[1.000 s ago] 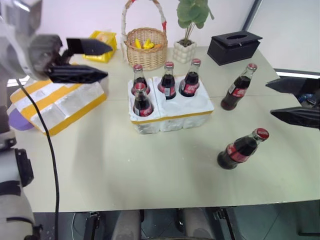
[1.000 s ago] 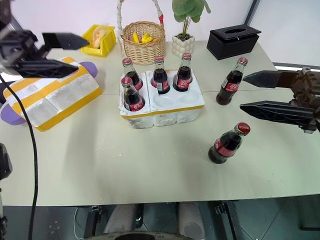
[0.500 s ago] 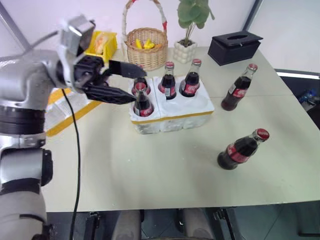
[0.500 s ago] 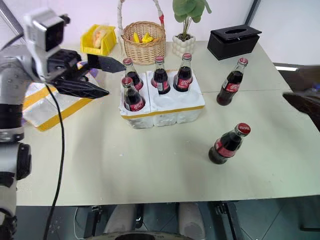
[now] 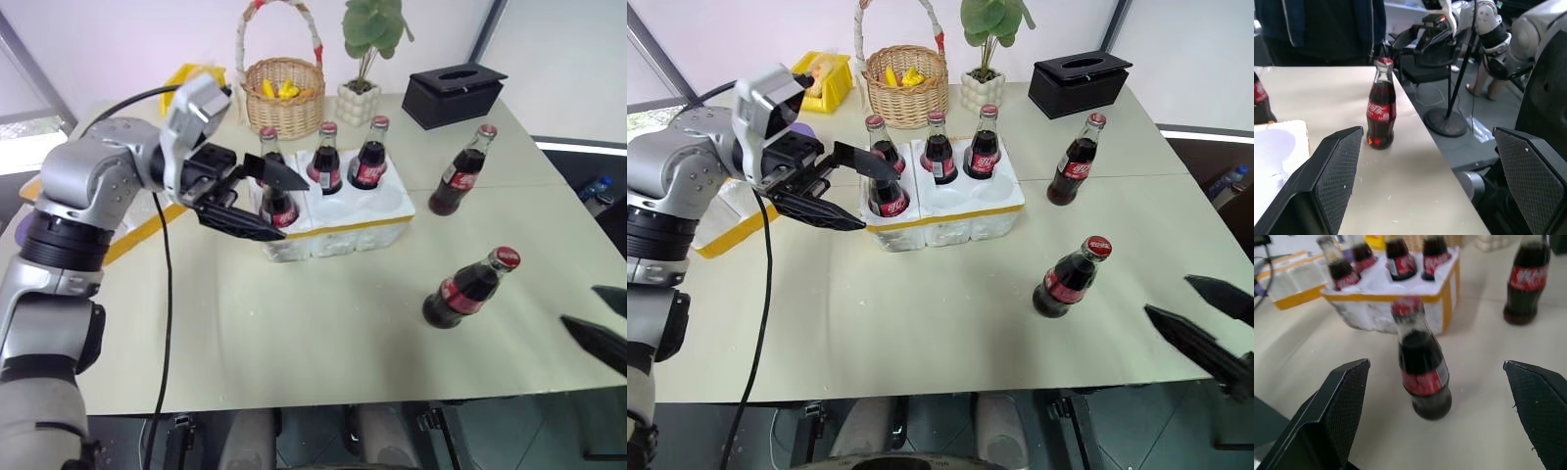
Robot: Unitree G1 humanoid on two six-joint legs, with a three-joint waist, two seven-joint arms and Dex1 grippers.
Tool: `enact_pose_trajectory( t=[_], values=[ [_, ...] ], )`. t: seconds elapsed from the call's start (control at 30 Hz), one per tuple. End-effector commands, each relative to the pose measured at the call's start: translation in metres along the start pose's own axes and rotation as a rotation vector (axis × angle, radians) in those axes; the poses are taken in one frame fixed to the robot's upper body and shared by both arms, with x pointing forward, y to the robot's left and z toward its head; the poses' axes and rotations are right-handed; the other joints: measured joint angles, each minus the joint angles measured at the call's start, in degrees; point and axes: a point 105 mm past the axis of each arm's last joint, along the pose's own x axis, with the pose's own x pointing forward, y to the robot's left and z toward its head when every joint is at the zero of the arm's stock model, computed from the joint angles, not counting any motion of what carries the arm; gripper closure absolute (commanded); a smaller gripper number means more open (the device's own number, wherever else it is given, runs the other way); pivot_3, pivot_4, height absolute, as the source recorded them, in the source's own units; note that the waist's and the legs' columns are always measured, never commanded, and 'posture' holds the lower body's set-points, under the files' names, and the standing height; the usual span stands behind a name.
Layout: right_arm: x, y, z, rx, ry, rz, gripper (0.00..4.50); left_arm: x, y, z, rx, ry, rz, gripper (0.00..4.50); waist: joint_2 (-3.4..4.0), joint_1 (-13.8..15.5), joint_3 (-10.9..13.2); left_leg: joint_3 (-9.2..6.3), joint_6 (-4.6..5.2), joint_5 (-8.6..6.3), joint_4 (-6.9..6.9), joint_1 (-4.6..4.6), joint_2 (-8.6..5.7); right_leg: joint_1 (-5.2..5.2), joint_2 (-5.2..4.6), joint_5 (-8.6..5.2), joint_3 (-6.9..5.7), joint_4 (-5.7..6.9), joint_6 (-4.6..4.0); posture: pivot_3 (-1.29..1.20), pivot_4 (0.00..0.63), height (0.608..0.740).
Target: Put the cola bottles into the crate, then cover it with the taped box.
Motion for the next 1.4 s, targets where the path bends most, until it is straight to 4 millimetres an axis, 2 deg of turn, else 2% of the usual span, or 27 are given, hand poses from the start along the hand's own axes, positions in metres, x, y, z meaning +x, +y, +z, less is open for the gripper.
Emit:
enact_pose_trajectory(
  t=[0.03,0.17,0.6,0.97,1.13,1.3,1.4],
  values=[
    [0.015,0.002,-0.014,-0.03,-0.003,-0.022,0.0,-0.003,0.002,0.006,0.046,-0.009,0.015,0.07,0.02,0.0,0.0,0.0,0.0,0.0,0.0,0.0,0.0,0.0,0.0,0.0,0.0,0.0,0.0,0.0,0.15,0.74],
    [0.03,-0.001,-0.027,-0.052,-0.005,-0.038,0.0,-0.001,0.006,0.005,0.072,-0.006,0.024,0.07,0.01,0.1,0.0,0.0,0.0,0.0,-0.03,-0.04,-0.01,-0.02,0.0,0.01,0.0,-0.02,-0.03,0.0,0.15,0.74],
    [0.063,0.005,-0.037,-0.025,-0.044,0.065,0.0,-0.003,0.007,-0.002,0.108,0.036,0.053,0.07,0.01,0.1,0.0,-0.01,0.0,0.0,-0.05,-0.04,-0.02,-0.02,0.02,0.04,0.0,-0.03,-0.08,0.0,0.15,0.74],
    [0.089,-0.006,-0.055,0.014,-0.029,0.079,0.0,-0.005,0.006,-0.002,0.124,0.048,0.07,0.07,0.01,0.1,0.0,-0.02,0.01,0.0,-0.06,-0.05,-0.02,-0.02,0.02,0.04,-0.01,-0.03,-0.09,0.0,0.15,0.74],
    [0.098,-0.016,-0.056,0.03,-0.047,0.066,0.0,-0.005,0.005,-0.003,0.127,0.051,0.076,0.07,0.01,0.1,0.0,-0.01,0.01,0.0,-0.05,-0.04,-0.02,-0.02,0.02,0.04,0.0,-0.02,-0.09,0.0,0.15,0.74],
    [0.104,-0.017,-0.056,0.049,-0.066,0.075,0.0,-0.006,0.006,-0.002,0.13,0.053,0.084,0.07,0.0,0.1,0.0,-0.02,0.01,0.01,-0.05,-0.04,-0.02,-0.02,0.03,0.04,0.0,-0.02,-0.09,0.0,0.15,0.74],
    [0.107,-0.016,-0.053,0.067,-0.097,0.087,0.8,-0.007,0.006,-0.003,0.131,0.055,0.088,0.0,0.0,0.1,0.0,-0.02,0.01,0.01,-0.06,-0.05,-0.02,-0.02,0.04,0.04,0.0,-0.02,-0.09,0.0,0.15,0.74]
  ],
)
